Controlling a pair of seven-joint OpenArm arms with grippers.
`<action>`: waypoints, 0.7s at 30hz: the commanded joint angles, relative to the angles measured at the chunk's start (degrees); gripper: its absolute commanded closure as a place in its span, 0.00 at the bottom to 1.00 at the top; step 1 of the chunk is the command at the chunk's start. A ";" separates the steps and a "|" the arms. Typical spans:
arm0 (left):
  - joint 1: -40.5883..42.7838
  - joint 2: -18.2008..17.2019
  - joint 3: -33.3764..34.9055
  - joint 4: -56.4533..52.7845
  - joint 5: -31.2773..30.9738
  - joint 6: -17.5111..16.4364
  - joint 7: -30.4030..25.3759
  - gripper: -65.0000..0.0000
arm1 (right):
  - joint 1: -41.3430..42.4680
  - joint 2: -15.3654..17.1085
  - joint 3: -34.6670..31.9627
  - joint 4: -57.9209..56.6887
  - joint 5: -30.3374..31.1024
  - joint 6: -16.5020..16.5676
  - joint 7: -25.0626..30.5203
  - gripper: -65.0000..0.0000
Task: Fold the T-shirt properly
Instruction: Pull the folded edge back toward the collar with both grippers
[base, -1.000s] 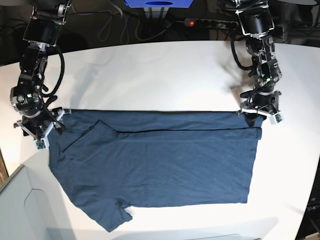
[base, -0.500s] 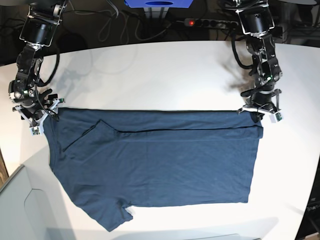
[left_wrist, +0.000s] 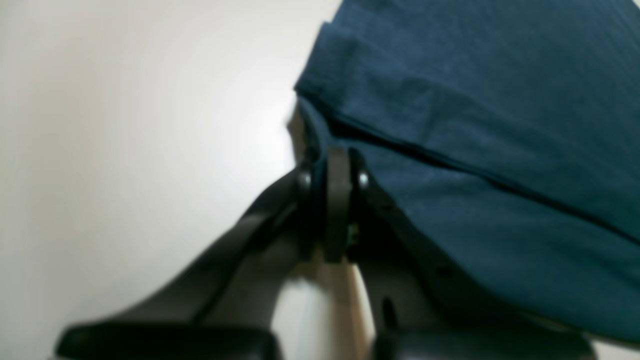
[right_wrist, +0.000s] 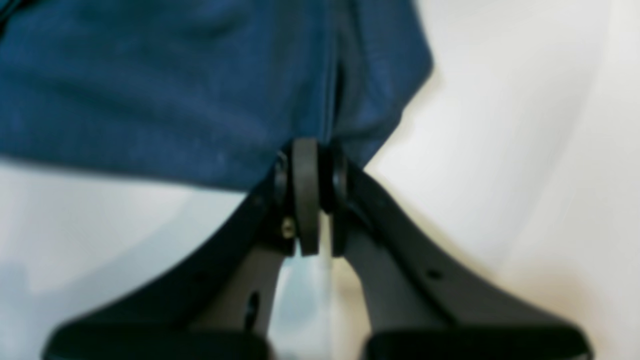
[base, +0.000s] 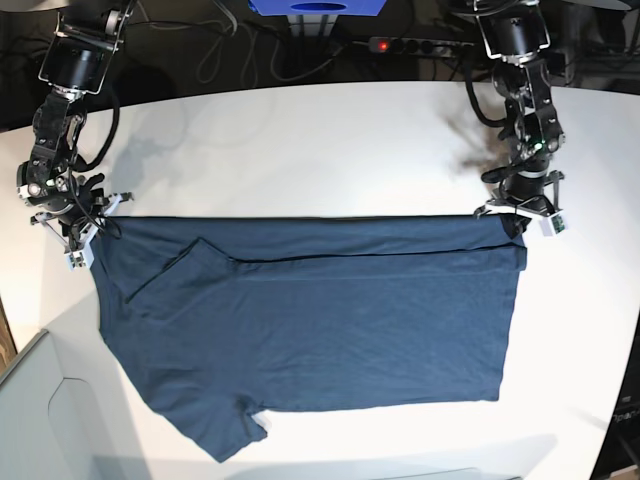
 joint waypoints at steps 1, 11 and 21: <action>0.20 -0.82 -0.21 1.65 0.09 0.43 0.62 1.00 | 0.34 1.36 0.25 3.31 -0.17 1.34 -0.68 1.00; 3.28 -2.05 -0.30 14.48 0.44 0.78 0.79 1.00 | 1.13 2.94 -0.28 23.18 -0.17 1.60 -10.88 1.00; -8.06 -4.34 -0.30 9.91 0.44 0.60 8.27 1.00 | 16.87 2.85 -4.06 10.87 -0.25 1.34 -11.76 1.00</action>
